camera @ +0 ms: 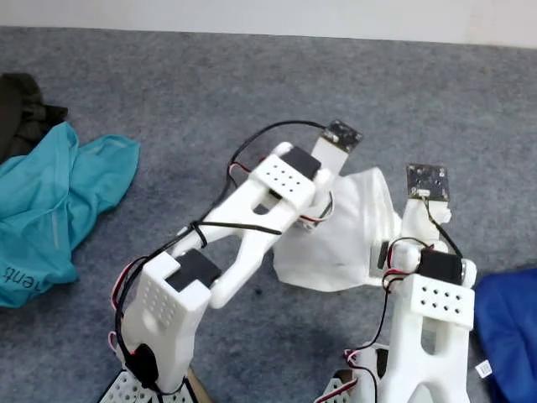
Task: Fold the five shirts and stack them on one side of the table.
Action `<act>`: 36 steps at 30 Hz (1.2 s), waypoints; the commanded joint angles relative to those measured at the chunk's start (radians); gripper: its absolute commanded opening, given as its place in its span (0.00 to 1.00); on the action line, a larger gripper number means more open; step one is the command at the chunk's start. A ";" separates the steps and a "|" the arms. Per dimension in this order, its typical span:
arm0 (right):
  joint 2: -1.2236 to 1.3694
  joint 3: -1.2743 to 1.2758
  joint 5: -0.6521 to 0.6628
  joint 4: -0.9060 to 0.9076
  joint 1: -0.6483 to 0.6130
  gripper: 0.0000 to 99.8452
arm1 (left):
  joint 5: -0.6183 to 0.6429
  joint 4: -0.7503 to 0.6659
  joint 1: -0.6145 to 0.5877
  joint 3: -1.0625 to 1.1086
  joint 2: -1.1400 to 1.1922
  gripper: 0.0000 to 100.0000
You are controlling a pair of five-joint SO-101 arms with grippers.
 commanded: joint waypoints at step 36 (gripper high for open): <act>0.702 -0.435 -0.196 -0.222 -0.012 0.01 | -0.005 -0.052 -0.177 -0.061 -0.016 0.01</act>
